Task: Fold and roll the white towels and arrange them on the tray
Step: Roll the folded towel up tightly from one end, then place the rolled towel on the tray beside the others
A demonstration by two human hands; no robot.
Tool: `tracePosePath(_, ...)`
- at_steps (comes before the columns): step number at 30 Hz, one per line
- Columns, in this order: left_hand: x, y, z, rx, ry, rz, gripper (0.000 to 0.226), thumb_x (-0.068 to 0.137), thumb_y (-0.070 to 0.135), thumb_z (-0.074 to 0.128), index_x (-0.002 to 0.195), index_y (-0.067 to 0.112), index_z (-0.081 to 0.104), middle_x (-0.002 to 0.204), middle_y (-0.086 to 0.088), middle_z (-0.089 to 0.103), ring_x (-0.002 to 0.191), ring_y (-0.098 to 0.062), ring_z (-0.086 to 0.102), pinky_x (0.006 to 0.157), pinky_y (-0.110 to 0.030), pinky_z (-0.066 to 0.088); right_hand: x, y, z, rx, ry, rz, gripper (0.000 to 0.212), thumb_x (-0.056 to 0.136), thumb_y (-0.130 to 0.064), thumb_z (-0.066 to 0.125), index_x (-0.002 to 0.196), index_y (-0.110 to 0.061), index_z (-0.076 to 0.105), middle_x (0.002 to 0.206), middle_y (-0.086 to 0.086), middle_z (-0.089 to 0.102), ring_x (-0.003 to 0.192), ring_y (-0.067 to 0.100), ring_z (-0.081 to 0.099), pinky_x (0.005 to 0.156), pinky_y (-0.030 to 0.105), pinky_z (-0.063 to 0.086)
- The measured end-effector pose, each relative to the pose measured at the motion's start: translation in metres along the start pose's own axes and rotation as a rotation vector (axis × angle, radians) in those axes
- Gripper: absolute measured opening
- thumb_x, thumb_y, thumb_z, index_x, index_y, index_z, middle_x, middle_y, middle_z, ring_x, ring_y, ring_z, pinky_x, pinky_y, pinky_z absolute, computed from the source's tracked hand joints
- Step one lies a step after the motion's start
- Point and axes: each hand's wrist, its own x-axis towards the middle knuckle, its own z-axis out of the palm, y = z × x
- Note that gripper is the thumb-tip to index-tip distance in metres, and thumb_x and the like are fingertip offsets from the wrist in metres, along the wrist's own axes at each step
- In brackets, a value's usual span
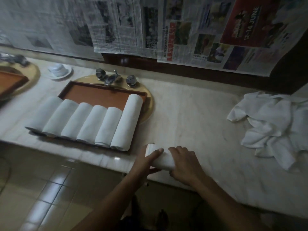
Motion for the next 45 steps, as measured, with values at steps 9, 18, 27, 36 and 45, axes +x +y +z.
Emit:
tracePosePath(9, -0.019, 0.085, -0.074, 0.086, -0.013, 0.308, 0.056, 0.075, 0.038, 0.086, 0.123, 0.02, 0.065, 0.121, -0.015, 0.069, 0.113, -0.039, 0.066, 0.088, -0.068, 0.056, 0.011, -0.032, -0.042, 1.1, -0.004, 0.224, 0.126, 0.052, -0.075, 0.085, 0.156, -0.044, 0.022, 0.149, -0.016, 0.037, 0.132, 0.01, 0.046, 0.107, 0.037, 0.047)
tracePosePath(18, -0.001, 0.176, -0.169, 0.044, -0.049, 0.472, 0.047, 0.073, 0.027, 0.082, 0.114, 0.01, 0.066, 0.114, -0.024, 0.068, 0.108, -0.039, 0.066, 0.09, -0.052, 0.054, 0.111, -0.119, -0.079, 1.836, -0.174, 0.021, 0.079, 0.063, -0.021, 0.088, 0.136, -0.017, 0.06, 0.127, 0.01, 0.069, 0.114, 0.029, 0.067, 0.091, 0.043, 0.058)
tracePosePath(27, 0.053, 0.279, -0.292, 0.178, 0.227, 0.534, 0.029, 0.09, 0.027, 0.078, 0.118, 0.023, 0.072, 0.113, -0.002, 0.076, 0.106, -0.021, 0.072, 0.094, -0.045, 0.057, 0.26, -0.242, -0.101, 1.307, 0.225, 0.086, 0.019, 0.092, -0.04, 0.075, 0.109, -0.033, 0.073, 0.081, -0.013, 0.066, 0.077, 0.006, 0.061, 0.07, 0.025, 0.048)
tracePosePath(36, 0.166, 0.331, -0.386, 0.694, 0.418, 0.274, 0.042, 0.09, 0.063, 0.061, 0.117, 0.031, 0.068, 0.115, 0.004, 0.069, 0.112, -0.023, 0.062, 0.078, -0.033, 0.051, 0.399, -0.305, -0.081, 0.934, 0.086, 0.346, 0.048, 0.104, -0.058, 0.042, 0.085, -0.017, 0.059, 0.086, 0.001, 0.061, 0.091, 0.027, 0.06, 0.082, 0.038, 0.044)
tracePosePath(45, 0.229, 0.334, -0.422, 1.285, 0.444, 0.064, 0.049, 0.087, 0.063, 0.052, 0.105, 0.02, 0.066, 0.095, -0.007, 0.066, 0.086, -0.031, 0.066, 0.082, -0.038, 0.057, 0.436, -0.31, -0.046, 0.505, -0.188, 0.468, 0.085, 0.1, -0.074, 0.022, 0.127, -0.006, 0.065, 0.141, 0.021, 0.058, 0.131, 0.037, 0.053, 0.108, 0.044, 0.041)
